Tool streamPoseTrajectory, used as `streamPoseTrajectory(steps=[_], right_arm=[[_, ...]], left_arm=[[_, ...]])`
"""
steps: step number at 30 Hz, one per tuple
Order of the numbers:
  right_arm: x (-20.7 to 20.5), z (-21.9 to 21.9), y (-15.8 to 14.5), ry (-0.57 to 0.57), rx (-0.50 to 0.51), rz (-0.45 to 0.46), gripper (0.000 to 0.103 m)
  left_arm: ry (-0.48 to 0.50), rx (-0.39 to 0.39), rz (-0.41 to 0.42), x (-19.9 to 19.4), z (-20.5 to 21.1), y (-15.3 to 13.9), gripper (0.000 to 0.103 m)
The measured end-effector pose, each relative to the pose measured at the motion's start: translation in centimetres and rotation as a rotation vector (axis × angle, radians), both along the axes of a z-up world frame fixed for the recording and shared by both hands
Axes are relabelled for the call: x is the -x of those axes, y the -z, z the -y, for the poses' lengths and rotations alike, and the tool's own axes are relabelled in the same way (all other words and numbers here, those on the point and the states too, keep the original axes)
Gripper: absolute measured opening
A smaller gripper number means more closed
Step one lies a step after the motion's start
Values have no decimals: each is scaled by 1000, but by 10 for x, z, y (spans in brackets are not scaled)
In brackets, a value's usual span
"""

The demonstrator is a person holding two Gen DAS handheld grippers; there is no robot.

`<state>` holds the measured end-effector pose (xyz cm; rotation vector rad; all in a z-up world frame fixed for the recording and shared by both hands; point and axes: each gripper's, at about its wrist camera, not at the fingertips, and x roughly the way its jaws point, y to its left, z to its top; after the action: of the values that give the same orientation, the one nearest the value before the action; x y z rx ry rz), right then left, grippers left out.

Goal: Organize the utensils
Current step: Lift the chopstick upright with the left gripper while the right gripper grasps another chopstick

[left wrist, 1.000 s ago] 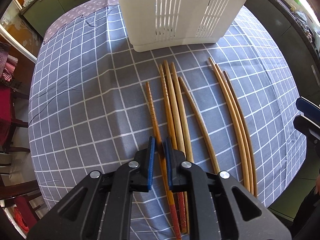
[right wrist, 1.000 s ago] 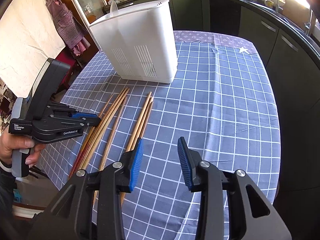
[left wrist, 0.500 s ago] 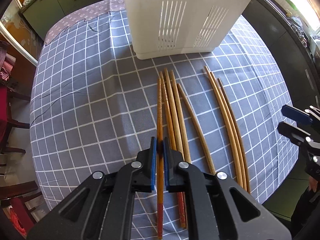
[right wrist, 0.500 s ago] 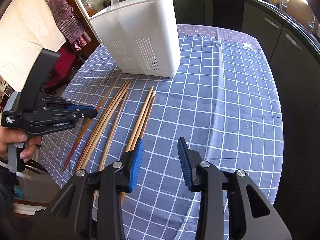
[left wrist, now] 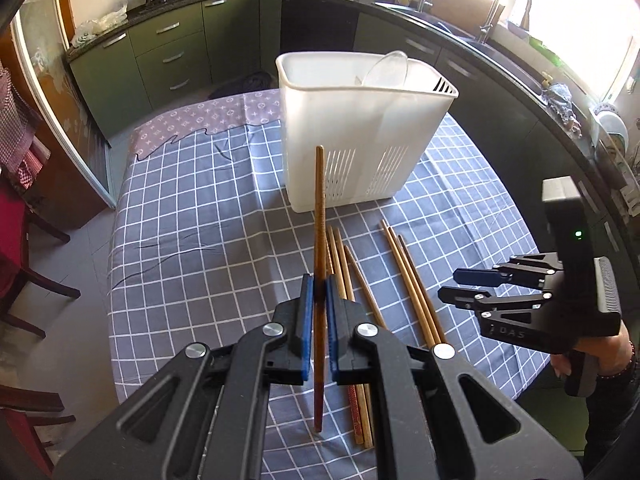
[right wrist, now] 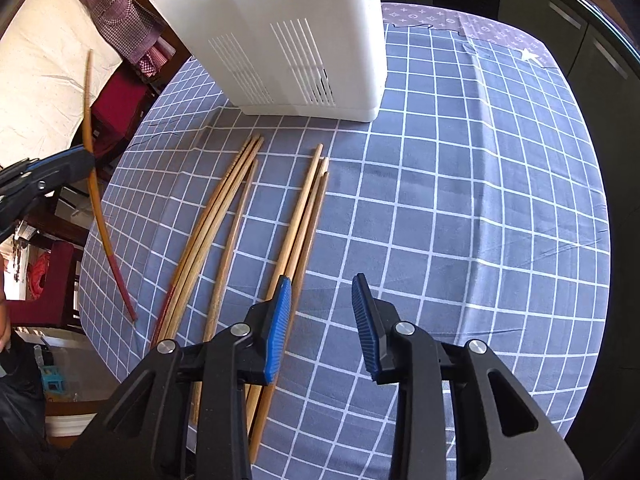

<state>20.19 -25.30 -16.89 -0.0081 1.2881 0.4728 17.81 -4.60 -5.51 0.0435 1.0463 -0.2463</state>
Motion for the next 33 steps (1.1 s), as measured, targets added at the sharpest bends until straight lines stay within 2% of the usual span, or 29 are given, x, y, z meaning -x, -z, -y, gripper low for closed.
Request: streamPoseTrajectory(steps=[3,7,11,20,26,28,33], right_arm=[[-2,-8,5,-9,10,-18,23],[-6,-14,9,-15,17,-38,23],[-11,-22,14,-28,55,-70,18],[-14,-40,16,-59,132,-102,17],[-15,-57,16,-78,212,-90,17],[-14,-63,16,-81,232,-76,12],[-18,-61,17,-62,187,-84,7]], left_arm=[[4,7,36,6,-1,-9,6],[6,1,61,9,0,-12,6],[14,2,64,10,2,-12,6],[23,1,74,12,1,-13,7],[26,5,76,13,0,-14,6],[25,6,76,13,-1,-13,6],[25,6,75,13,-1,-13,7]])
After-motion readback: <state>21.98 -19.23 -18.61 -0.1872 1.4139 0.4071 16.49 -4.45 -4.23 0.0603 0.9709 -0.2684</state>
